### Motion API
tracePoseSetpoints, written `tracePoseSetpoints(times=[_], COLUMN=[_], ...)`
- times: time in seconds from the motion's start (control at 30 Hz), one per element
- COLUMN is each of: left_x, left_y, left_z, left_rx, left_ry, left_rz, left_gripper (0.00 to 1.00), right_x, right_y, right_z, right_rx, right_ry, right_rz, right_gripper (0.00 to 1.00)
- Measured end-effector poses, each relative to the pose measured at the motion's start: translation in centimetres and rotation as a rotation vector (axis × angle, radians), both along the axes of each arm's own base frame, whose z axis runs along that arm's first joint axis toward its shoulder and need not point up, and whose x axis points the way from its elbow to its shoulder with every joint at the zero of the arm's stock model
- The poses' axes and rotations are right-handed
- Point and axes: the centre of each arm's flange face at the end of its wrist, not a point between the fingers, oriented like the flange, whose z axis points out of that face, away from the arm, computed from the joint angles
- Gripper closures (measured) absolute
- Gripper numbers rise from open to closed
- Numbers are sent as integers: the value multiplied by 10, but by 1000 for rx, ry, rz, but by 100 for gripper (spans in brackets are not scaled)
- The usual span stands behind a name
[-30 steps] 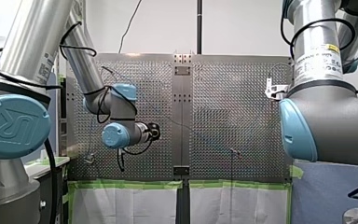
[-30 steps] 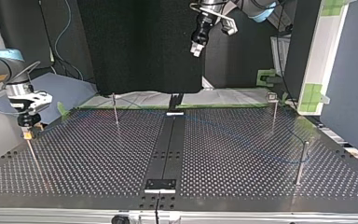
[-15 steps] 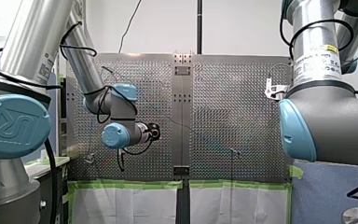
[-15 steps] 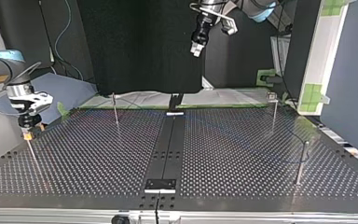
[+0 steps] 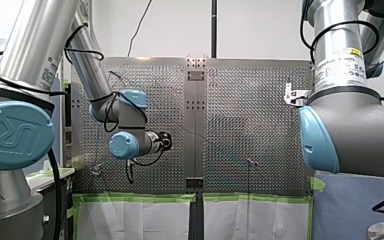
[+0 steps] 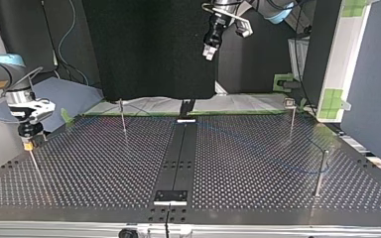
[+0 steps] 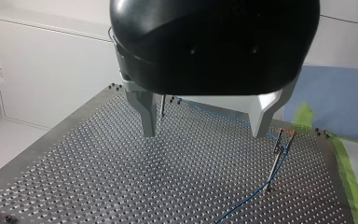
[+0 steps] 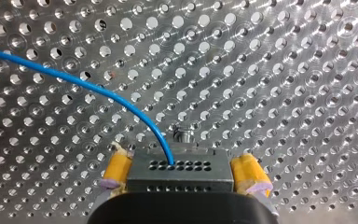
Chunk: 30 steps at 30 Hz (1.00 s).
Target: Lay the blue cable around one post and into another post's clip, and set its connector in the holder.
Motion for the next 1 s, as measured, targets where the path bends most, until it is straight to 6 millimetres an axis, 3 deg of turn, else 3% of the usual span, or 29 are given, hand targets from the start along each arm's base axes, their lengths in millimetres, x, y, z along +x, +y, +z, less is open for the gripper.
tracePoseSetpoints(times=[1.0], left_x=[1], left_y=[1], left_z=[0], left_rx=[0], left_ry=[1], left_rz=[5], left_gripper=[2], right_x=[-3], right_y=[0], right_z=[-1], right_rx=[9], right_ry=[5], right_rz=[-29], right_gripper=[2])
